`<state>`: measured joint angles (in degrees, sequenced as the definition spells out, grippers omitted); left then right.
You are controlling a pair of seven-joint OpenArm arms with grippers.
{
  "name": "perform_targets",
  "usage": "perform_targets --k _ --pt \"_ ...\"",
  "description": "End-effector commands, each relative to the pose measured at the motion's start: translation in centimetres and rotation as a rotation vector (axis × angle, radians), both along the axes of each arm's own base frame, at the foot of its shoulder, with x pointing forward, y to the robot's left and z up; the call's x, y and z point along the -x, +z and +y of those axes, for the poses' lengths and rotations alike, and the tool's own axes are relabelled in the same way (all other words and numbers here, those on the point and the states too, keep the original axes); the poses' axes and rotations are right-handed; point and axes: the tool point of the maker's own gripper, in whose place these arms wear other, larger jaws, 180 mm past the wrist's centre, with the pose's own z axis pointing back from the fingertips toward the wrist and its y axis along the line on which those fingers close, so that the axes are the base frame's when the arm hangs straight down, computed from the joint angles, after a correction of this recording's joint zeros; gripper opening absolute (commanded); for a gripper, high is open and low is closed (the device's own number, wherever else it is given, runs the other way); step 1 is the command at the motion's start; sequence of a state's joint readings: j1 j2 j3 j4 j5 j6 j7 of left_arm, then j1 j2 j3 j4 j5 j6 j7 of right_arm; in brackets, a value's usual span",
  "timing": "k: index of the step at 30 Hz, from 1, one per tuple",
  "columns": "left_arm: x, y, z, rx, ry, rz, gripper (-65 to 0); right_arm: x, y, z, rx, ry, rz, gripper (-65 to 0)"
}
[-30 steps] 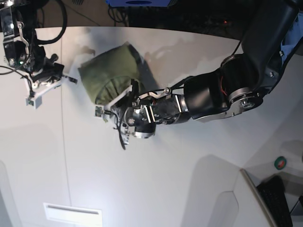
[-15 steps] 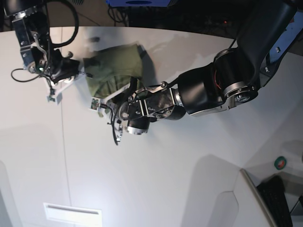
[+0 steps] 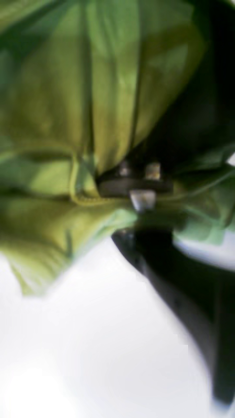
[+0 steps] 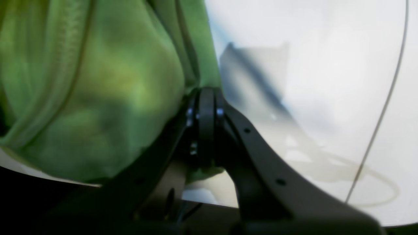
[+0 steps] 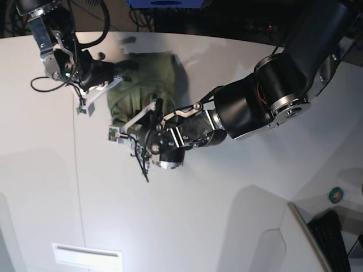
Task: Layout the t-shirt on the table in an organized manner, then fold the t-shirt properly
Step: 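Fold the bundle over with the left gripper toward the right gripper, then flatten the folded shirt with both grippers and release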
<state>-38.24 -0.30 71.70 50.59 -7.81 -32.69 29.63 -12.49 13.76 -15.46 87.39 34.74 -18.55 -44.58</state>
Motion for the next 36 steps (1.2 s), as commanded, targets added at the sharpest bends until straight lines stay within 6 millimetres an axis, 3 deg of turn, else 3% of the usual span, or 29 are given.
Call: perform_targets --k 1,4,6,8,12,18,22,24,26,27,29,32,35,36 --pt "-2.1 2.5 -1.6 0.072 0.018 -0.041 -30.4 -0.7 0.6 -0.2 -0.002 -0.005 -0.029 -65.0" --pt "-3.1 4.3 -2.6 0.133 0.038 -0.058 -13.2 -0.5 0.5 -0.1 -0.003 -0.001 -0.025 -65.0" --pt "-3.1 5.0 -3.2 0.154 0.033 -0.066 -8.1 -0.1 0.4 0.0 -0.005 -0.001 -0.017 -65.0" --pt "-2.9 5.6 -4.2 0.174 0.019 -0.07 -6.7 0.0 0.3 0.1 -0.007 -0.003 -0.014 -65.0" --pt "-4.5 7.8 -5.3 0.27 0.103 -0.065 -7.1 0.5 0.2 0.4 -0.013 -0.001 -0.004 -65.0" --pt "-6.8 11.0 -5.4 0.408 0.229 -0.063 -7.1 1.4 1.2 1.3 -0.038 0.01 -0.022 -65.0" --pt "-8.4 12.9 -2.4 0.429 0.357 -0.084 -7.1 1.2 1.7 1.4 -0.043 0.018 -0.037 -65.0" --pt "-8.4 13.8 -0.3 0.44 0.405 -0.111 -7.2 0.9 1.8 0.7 -0.033 0.006 -0.041 -65.0" --pt "-7.2 13.9 2.1 0.433 0.43 -0.134 -7.4 0.0 2.8 -1.3 0.0 -0.009 -0.078 -65.0" --pt "-5.8 13.5 2.8 0.43 0.43 -0.133 -8.9 0.1 3.2 -2.0 0.011 -0.015 -0.091 -65.0" --pt "-2.8 12.9 3.6 0.428 0.411 -0.127 -18.1 -0.2 4.6 -2.6 0.013 -0.027 -0.13 -65.0" --pt "2.0 11.8 3.4 0.459 0.402 -0.069 -41.5 0.4 5.9 -4.1 0.024 -0.072 -0.157 -65.0" --pt "5.2 10.4 3.1 0.464 0.411 -0.001 -64.5 0.9 7.5 -2.8 -0.003 -0.047 -0.19 -65.0" --pt "6.0 10.0 3.0 0.463 0.415 0.017 -65.0 1.1 7.9 -1.8 -0.022 -0.022 -0.198 -65.0"
